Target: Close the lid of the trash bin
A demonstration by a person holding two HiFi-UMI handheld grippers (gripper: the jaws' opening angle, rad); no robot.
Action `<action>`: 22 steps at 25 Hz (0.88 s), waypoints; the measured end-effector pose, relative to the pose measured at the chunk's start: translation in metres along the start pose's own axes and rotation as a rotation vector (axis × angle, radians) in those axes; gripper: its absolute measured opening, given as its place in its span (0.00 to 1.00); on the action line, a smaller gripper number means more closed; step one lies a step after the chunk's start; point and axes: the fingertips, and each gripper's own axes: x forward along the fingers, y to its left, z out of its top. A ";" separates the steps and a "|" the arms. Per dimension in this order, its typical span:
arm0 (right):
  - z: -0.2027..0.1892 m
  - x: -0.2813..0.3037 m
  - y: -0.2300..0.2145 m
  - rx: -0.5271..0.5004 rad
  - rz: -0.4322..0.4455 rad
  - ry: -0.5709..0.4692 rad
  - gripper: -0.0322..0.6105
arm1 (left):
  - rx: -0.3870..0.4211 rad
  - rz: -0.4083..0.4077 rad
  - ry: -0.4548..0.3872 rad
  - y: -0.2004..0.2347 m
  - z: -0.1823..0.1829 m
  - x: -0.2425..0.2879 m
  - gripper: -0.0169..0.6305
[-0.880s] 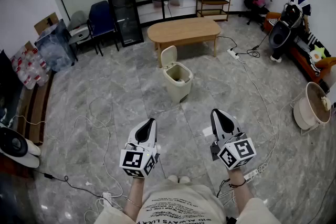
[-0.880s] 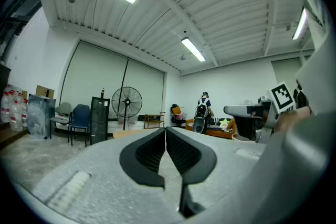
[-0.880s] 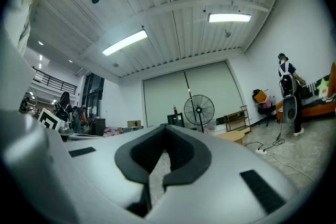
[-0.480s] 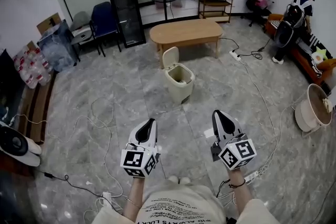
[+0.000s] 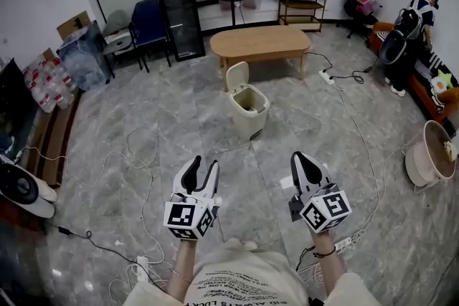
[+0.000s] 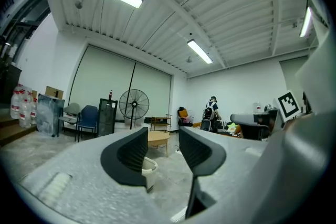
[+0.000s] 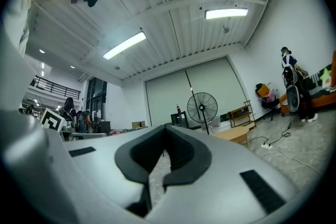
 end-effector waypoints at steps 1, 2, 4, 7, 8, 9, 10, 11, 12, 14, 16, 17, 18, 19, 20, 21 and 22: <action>-0.001 0.000 -0.002 0.003 0.001 0.000 0.06 | -0.001 0.009 -0.006 0.000 0.000 0.000 0.31; -0.001 -0.001 -0.003 0.005 0.003 0.001 0.06 | -0.002 0.021 -0.013 0.002 0.000 0.000 0.34; -0.003 -0.001 -0.006 0.011 0.008 0.002 0.06 | 0.000 0.044 -0.025 0.005 0.001 0.002 0.42; -0.003 0.004 -0.011 0.017 0.013 0.012 0.06 | 0.002 0.056 -0.033 0.008 0.005 0.009 0.47; -0.003 0.007 -0.013 0.019 0.015 0.016 0.06 | 0.004 0.057 -0.032 0.010 0.007 0.012 0.48; -0.003 0.010 -0.015 0.022 0.017 0.019 0.06 | 0.007 0.058 -0.030 0.011 0.007 0.015 0.48; -0.004 0.013 -0.017 0.022 0.021 0.023 0.06 | 0.010 0.060 -0.029 0.013 0.008 0.018 0.48; -0.006 0.016 -0.019 0.021 0.024 0.026 0.06 | 0.012 0.064 -0.031 0.015 0.007 0.020 0.48; -0.007 0.019 -0.022 0.018 0.025 0.029 0.06 | 0.013 0.069 -0.032 0.016 0.006 0.024 0.48; -0.010 0.027 -0.030 0.014 0.023 0.031 0.06 | 0.012 0.077 -0.031 0.021 0.003 0.034 0.48; -0.014 0.037 -0.039 0.017 0.019 0.034 0.06 | 0.006 0.081 -0.025 0.026 -0.003 0.047 0.48; -0.016 0.042 -0.043 0.018 0.018 0.035 0.06 | 0.003 0.081 -0.022 0.029 -0.005 0.053 0.48; -0.018 0.048 -0.048 0.018 0.017 0.036 0.06 | 0.000 0.081 -0.020 0.031 -0.008 0.061 0.48; -0.020 0.054 -0.053 0.018 0.015 0.037 0.06 | -0.003 0.080 -0.017 0.034 -0.010 0.068 0.48; -0.021 0.062 -0.059 0.018 0.015 0.038 0.06 | -0.006 0.080 -0.015 0.038 -0.012 0.077 0.48; -0.023 0.070 -0.064 0.018 0.015 0.040 0.06 | -0.011 0.078 -0.013 0.042 -0.014 0.086 0.48; -0.024 0.079 -0.069 0.019 0.015 0.043 0.06 | -0.017 0.076 -0.011 0.046 -0.016 0.095 0.48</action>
